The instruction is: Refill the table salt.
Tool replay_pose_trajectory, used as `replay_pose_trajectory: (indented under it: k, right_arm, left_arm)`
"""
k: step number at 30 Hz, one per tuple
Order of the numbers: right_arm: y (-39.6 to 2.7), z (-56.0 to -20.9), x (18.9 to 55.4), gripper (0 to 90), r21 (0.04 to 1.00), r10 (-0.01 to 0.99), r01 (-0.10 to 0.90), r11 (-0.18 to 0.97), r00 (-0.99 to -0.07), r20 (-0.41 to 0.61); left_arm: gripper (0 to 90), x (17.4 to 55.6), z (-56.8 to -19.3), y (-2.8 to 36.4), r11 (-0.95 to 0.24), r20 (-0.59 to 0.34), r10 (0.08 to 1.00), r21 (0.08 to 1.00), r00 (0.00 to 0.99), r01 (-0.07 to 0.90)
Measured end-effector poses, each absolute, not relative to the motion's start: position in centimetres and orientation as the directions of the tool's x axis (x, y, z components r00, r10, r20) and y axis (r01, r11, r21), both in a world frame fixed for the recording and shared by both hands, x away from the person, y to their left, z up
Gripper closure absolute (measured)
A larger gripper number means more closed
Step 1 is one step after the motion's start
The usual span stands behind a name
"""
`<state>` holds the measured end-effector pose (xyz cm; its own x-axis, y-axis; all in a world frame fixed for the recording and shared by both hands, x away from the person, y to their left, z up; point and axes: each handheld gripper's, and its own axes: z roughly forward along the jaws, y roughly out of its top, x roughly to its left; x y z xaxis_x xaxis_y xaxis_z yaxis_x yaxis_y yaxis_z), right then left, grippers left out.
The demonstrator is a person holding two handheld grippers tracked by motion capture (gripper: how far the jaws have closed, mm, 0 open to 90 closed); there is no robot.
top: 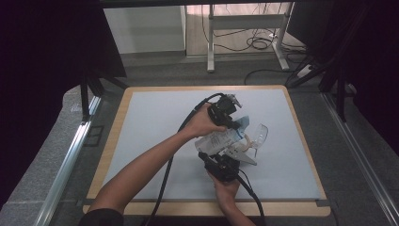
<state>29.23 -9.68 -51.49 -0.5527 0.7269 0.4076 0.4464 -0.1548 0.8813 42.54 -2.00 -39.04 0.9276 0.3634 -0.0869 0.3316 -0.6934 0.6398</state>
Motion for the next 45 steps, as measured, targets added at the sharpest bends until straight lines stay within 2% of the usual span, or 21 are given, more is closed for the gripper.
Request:
replay_pose_trajectory:
  k: [27,32,38,45]
  right_arm:
    - [-11.2,-52.8,29.2,60.5,0.850,0.766,0.527,-0.018,-0.539,0.350]
    - [-11.3,-53.0,29.4,57.0,0.839,0.767,0.544,0.008,-0.542,0.344]
    - [-11.3,-53.0,29.5,48.1,0.837,0.769,0.545,0.059,-0.559,0.310]
    - [-12.0,-53.0,29.3,43.7,0.834,0.760,0.547,0.073,-0.572,0.309]
  left_arm:
    - [89.2,41.7,-39.8,0.4,-0.608,-0.150,0.383,0.702,0.911,0.371]
    - [89.3,41.5,-40.0,0.8,-0.579,-0.166,0.384,0.723,0.908,0.377]
    - [89.4,41.2,-40.2,1.2,-0.548,-0.183,0.386,0.743,0.904,0.385]
    - [89.4,41.0,-40.3,2.1,-0.510,-0.192,0.396,0.767,0.898,0.389]
